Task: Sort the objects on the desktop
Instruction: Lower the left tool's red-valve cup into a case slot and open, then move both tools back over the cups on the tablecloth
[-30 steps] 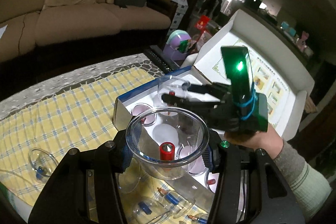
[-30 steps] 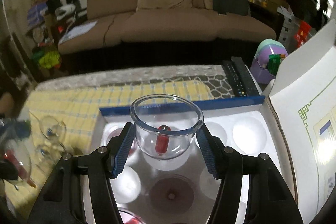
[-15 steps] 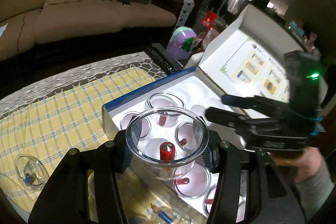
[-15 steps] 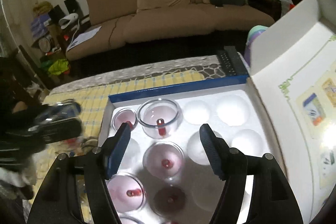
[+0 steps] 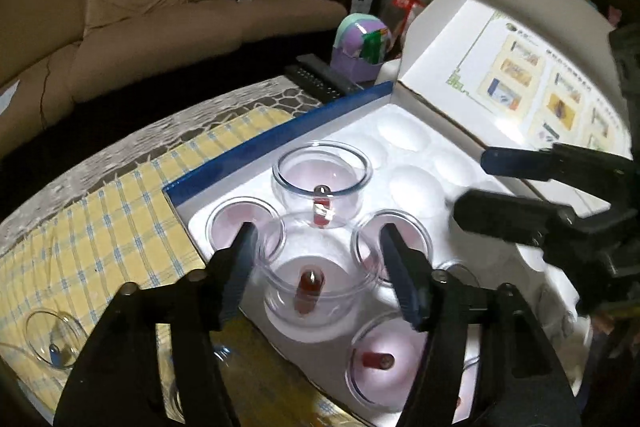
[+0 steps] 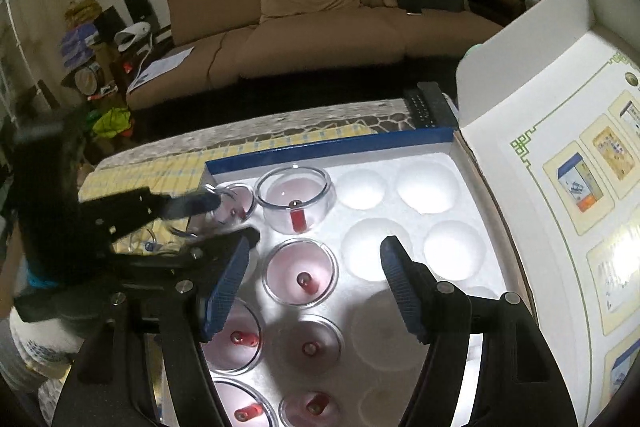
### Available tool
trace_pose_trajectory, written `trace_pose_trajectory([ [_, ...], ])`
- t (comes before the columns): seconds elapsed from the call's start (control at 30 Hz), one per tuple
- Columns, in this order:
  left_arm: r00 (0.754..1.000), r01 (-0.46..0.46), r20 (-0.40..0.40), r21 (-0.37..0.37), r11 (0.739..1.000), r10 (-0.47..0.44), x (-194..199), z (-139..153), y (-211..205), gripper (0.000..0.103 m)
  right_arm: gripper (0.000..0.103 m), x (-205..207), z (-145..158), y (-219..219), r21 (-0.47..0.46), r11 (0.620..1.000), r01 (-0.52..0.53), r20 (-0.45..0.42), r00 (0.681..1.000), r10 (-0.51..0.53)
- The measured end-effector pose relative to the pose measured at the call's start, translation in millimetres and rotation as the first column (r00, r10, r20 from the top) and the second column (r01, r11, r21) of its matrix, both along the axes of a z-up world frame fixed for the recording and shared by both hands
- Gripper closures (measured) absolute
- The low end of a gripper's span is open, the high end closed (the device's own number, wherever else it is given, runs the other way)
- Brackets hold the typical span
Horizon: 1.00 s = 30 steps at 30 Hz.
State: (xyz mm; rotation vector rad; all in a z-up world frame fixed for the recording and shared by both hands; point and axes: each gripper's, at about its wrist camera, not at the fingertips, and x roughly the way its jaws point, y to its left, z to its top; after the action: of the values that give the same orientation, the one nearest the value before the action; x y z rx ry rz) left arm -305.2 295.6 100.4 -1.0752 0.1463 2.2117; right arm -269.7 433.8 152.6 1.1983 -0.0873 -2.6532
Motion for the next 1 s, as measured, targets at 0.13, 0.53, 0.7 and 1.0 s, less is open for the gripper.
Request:
trace_pose_trajectory([
  [0.13, 1.000, -0.022, -0.001, 0.055, 0.998, 0.022, 0, 14, -19, 0.033, 0.032, -2, 2, 1, -0.004, 1.000, 0.014, -0.007, 1.000, -0.014],
  [0.53, 0.995, -0.096, -0.017, 0.016, 0.995, 0.096, -5, 24, -52, 0.045, 0.032, -24, 0, -8, 0.042, 0.997, 0.061, -0.019, 0.998, -0.060],
  [0.7, 0.996, -0.087, 0.007, 0.057, 0.995, 0.087, 6, 24, -75, 0.044, 0.037, -56, -8, -14, 0.045, 0.994, 0.100, -0.004, 0.995, -0.099],
  [1.0, 0.997, -0.074, 0.028, 0.055, 0.996, 0.072, 25, 10, -110, 0.042, 0.073, -63, -44, -34, 0.175, 0.982, 0.064, 0.058, 0.995, -0.076],
])
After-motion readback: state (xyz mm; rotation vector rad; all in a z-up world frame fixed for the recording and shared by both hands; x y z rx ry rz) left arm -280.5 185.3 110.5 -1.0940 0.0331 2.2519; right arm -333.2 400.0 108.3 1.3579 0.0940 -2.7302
